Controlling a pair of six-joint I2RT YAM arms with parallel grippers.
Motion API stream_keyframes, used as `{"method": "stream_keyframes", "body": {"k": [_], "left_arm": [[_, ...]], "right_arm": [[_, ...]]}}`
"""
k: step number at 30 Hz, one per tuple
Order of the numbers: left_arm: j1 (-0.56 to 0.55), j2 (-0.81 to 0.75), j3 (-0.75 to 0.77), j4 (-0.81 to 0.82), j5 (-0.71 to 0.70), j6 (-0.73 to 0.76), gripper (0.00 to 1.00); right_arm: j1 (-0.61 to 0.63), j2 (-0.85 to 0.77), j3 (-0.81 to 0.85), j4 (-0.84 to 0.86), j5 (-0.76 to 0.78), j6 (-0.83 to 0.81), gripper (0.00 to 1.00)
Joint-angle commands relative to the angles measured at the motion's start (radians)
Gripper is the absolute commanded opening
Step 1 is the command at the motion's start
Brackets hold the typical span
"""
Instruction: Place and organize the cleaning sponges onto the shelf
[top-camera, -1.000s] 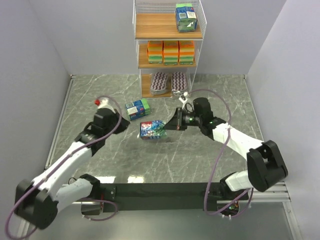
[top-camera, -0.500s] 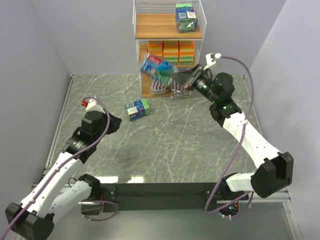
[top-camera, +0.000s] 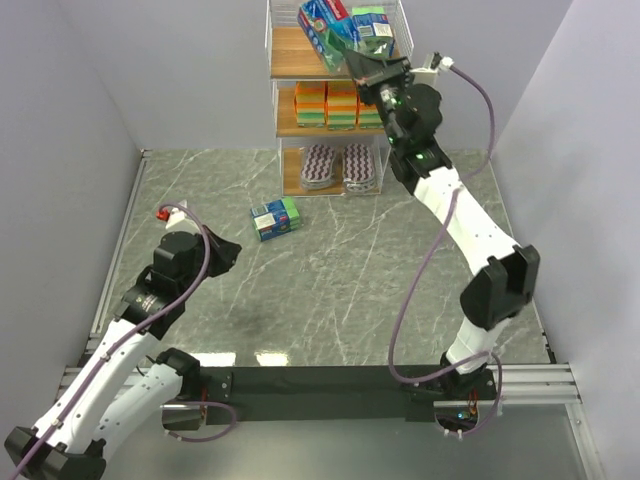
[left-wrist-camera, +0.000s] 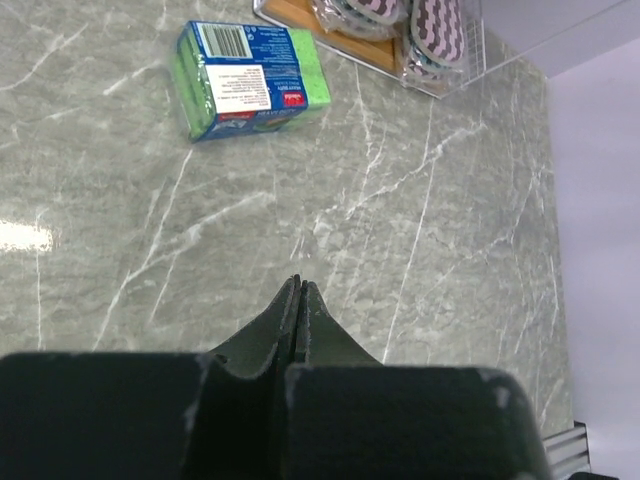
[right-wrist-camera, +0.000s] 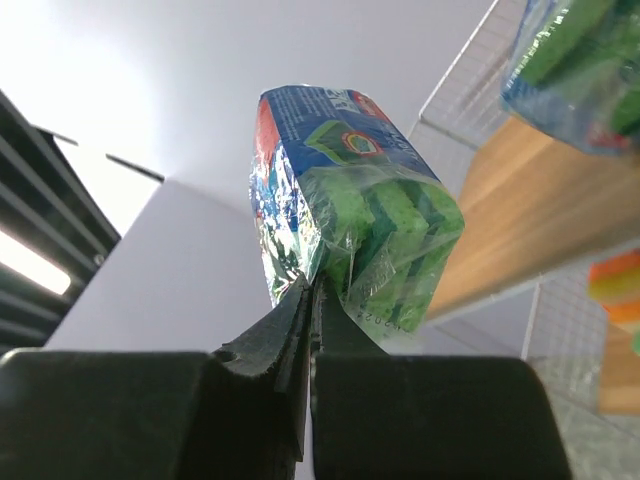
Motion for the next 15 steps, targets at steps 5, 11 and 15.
{"method": "stream_keyframes", "body": {"k": [5, 11, 15], "left_arm": [[0.005, -0.027, -0.005, 0.004, 0.049, -0.022, 0.01], [0.005, -0.03, -0.001, -0.005, 0.058, -0.024, 0.01], [0.005, -0.05, -0.004, -0.017, 0.053, -0.027, 0.01]], "right_arm": [[0.044, 0.159, 0.307, -0.091, 0.205, 0.097, 0.0], [0.09, 0.28, 0.479, -0.194, 0.32, 0.085, 0.0], [0.113, 0.311, 0.533, -0.24, 0.427, 0.082, 0.0]]}}
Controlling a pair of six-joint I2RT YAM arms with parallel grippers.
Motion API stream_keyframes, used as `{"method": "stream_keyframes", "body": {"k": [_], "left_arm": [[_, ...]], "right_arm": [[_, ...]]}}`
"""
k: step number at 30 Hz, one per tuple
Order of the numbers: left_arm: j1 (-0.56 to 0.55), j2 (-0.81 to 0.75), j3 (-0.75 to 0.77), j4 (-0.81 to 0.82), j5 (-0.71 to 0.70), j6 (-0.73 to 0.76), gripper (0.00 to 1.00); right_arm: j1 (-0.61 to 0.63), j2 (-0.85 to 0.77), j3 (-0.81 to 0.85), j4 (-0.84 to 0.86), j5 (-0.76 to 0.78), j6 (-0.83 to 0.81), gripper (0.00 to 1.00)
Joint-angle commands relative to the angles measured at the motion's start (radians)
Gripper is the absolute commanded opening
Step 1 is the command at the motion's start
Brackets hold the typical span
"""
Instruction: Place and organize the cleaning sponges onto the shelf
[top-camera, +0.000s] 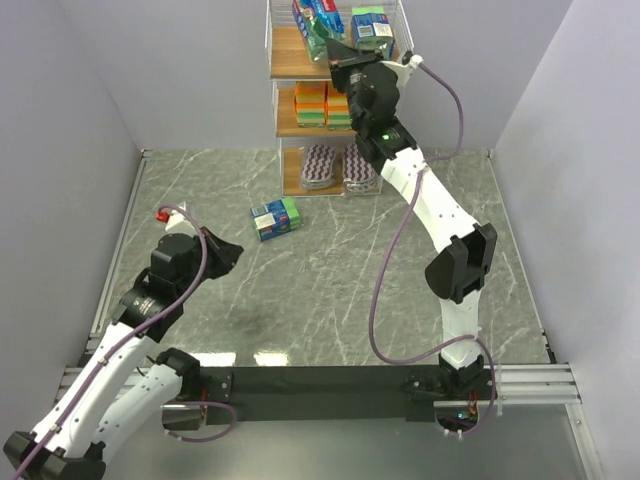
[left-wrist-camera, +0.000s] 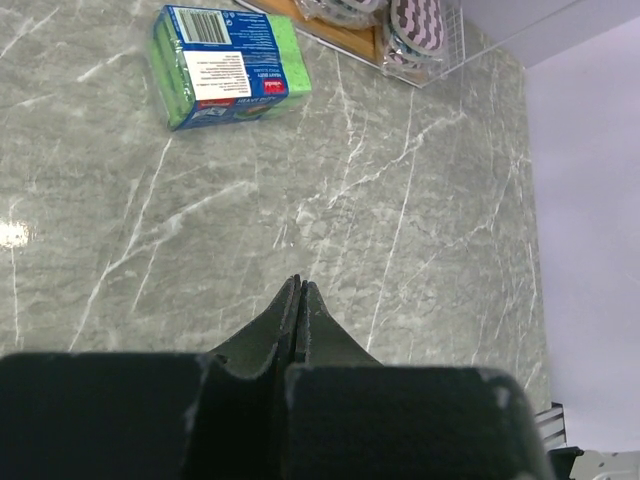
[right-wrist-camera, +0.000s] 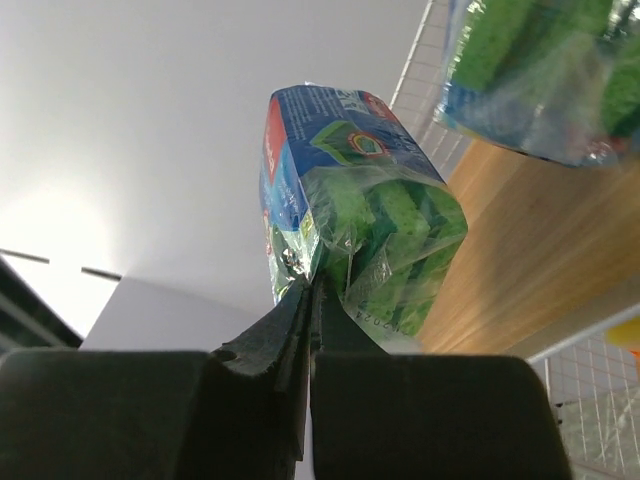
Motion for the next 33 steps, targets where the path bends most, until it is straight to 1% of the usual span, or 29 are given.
{"method": "stream_keyframes", "body": {"k": [1, 3, 10, 13, 19, 33], "left_arm": [[0.004, -0.032, -0.002, -0.011, 0.007, -0.006, 0.01], [0.004, -0.043, -0.001, -0.022, 0.001, -0.005, 0.01], [0.003, -0.072, 0.002, -0.048, -0.01, -0.013, 0.01], [0.004, -0.078, 0.005, -0.057, -0.013, -0.017, 0.01], [0.004, -0.096, -0.001, -0.065, -0.012, -0.026, 0.01], [0.004, -0.136, -0.001, -0.099, -0.026, -0.034, 0.01]], "right_arm": [[0.023, -0.004, 0.069, -0.012, 0.146, 0.001, 0.0], [0.031, 0.005, 0.083, -0.031, 0.189, 0.001, 0.0], [0.037, 0.037, 0.126, -0.066, 0.269, -0.001, 0.0], [0.034, 0.049, 0.146, -0.089, 0.279, 0.005, 0.0], [0.021, 0.075, 0.152, -0.121, 0.249, 0.054, 0.0], [0.015, 0.101, 0.177, -0.125, 0.319, 0.082, 0.0]]}}
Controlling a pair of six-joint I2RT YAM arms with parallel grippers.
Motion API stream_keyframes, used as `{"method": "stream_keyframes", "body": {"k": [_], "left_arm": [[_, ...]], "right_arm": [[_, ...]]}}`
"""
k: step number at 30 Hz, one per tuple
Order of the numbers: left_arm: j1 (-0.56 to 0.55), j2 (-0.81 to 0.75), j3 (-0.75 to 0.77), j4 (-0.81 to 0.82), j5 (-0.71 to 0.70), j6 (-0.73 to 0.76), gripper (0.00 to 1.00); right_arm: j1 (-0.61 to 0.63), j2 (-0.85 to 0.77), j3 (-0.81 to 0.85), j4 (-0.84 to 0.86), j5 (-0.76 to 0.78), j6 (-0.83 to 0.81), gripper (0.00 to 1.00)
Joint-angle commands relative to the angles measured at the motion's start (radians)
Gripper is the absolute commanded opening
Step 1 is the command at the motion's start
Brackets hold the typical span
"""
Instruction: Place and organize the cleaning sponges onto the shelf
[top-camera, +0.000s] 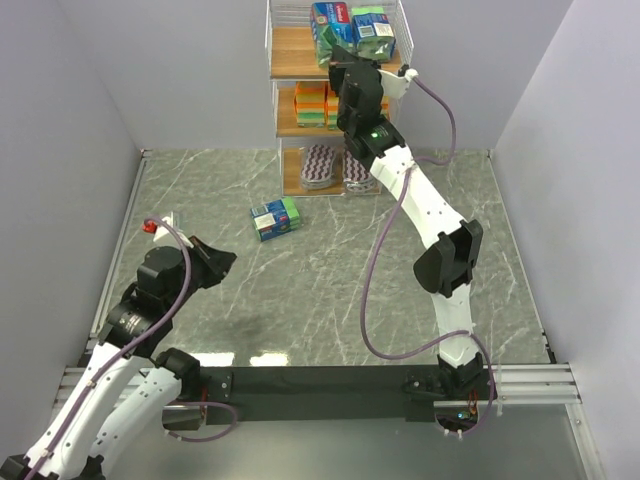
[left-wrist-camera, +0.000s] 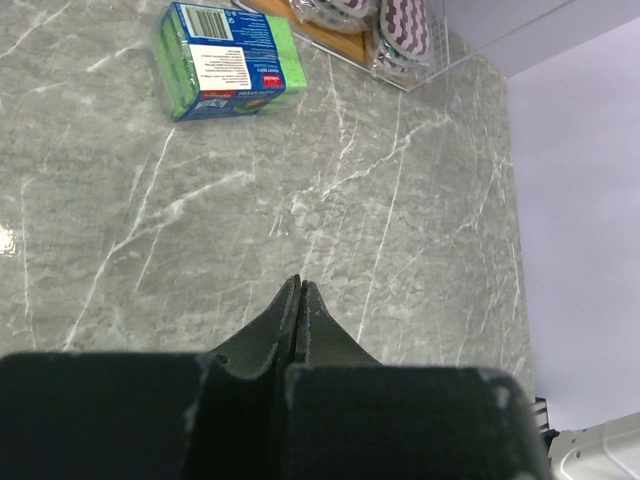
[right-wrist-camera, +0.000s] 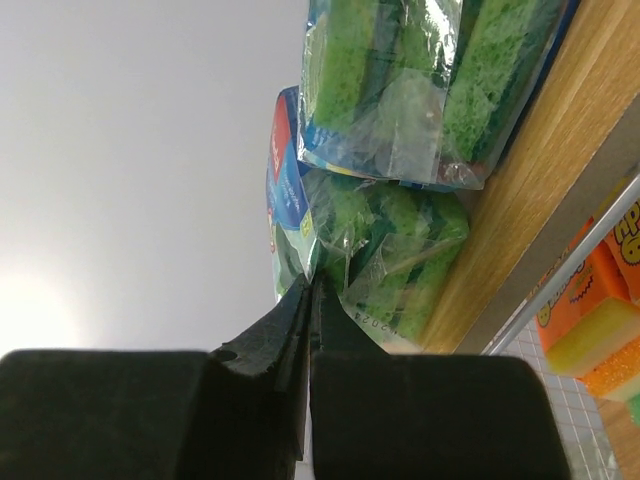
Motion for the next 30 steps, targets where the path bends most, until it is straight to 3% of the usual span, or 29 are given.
{"method": "stream_keyframes", "body": {"k": [1, 3, 4, 6, 7, 8, 13, 19, 26, 30], "left_arm": [[0.004, -0.017, 0.004, -0.012, -0.019, -0.009, 0.01], [0.004, -0.018, 0.004, -0.013, -0.019, -0.009, 0.01], [0.004, -0.02, 0.004, -0.016, -0.019, -0.01, 0.01], [0.004, -0.02, 0.002, -0.016, -0.019, -0.012, 0.01], [0.004, -0.02, 0.002, -0.015, -0.019, -0.013, 0.01], [0.004, -0.02, 0.002, -0.015, -0.017, -0.013, 0.01], [0.004, -0.017, 0.005, -0.013, -0.019, -0.018, 0.01], [0.004, -0.011, 0.022, -0.019, -0.04, -0.012, 0.01], [0.003, 0.049, 0.031, 0.034, -0.043, 0.002, 0.01], [0.004, 0.127, 0.04, 0.094, -0.045, 0.022, 0.01]], "right_arm": [[-0.012, -0.002, 0.037, 0.013, 0.064, 0.019, 0.0], [-0.01, -0.012, 0.02, 0.027, 0.07, 0.016, 0.03], [-0.012, -0.017, 0.013, 0.03, 0.073, 0.015, 0.09], [-0.01, -0.02, 0.013, 0.039, 0.072, 0.004, 0.44], [-0.012, -0.025, 0.013, 0.043, 0.07, -0.013, 0.86], [-0.009, -0.026, 0.006, 0.05, 0.069, -0.02, 0.98], [-0.007, -0.097, -0.079, 0.158, 0.052, -0.094, 0.98], [0.008, -0.267, -0.295, 0.33, -0.034, -0.174, 0.99], [0.046, -0.715, -0.929, 0.511, -0.1, -0.26, 1.0], [0.045, -0.931, -1.211, 0.475, -0.16, -0.35, 1.0]]}}
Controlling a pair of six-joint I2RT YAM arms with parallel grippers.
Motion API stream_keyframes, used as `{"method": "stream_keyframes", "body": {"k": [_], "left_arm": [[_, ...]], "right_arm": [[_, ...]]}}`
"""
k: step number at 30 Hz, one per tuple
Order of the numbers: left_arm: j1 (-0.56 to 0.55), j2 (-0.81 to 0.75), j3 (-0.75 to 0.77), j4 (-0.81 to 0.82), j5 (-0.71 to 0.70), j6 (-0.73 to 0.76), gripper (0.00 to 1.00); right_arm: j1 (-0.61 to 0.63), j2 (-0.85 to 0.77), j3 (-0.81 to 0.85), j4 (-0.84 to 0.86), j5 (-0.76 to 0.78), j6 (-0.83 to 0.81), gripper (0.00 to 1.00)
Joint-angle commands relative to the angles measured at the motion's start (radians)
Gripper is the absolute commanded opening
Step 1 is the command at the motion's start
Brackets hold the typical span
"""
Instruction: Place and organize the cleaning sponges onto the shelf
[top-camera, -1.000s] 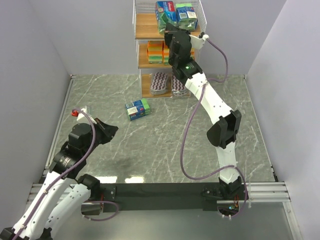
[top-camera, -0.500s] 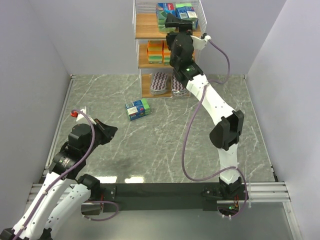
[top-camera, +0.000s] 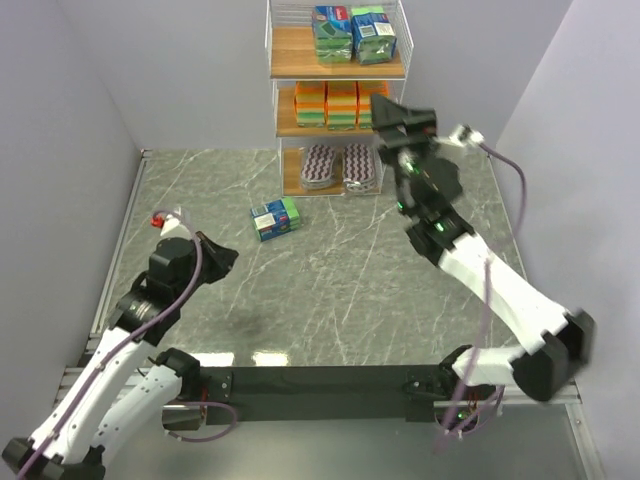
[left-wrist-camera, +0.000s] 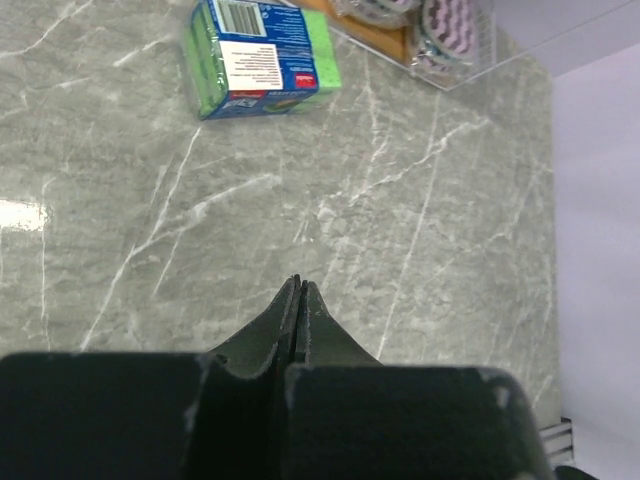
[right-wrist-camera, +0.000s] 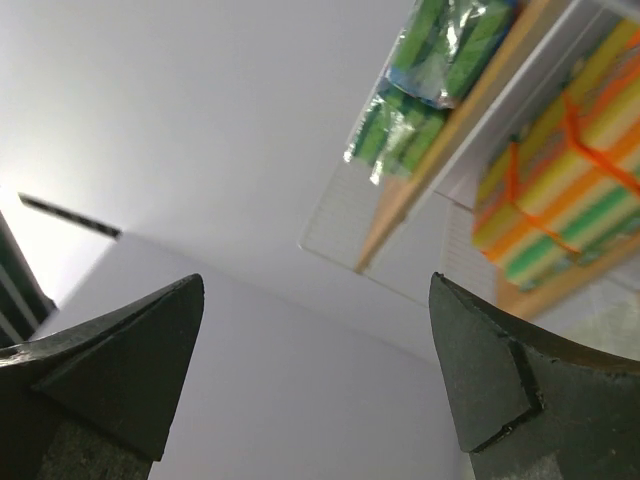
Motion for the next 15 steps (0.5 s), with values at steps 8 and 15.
{"method": "stream_keyframes", "body": {"k": [8, 15], "left_arm": [[0.022, 0.286, 0.081, 0.281, -0.117, 0.054, 0.01], [0.096, 0.609, 0.238, 0.456, -0.075, 0.129, 0.01]], "right_arm": [[-0.047, -0.239, -0.393, -0.285, -0.399, -0.342, 0.95], [-0.047, -0.223, -0.617, -0.194, -0.64, -0.361, 0.64]]}}
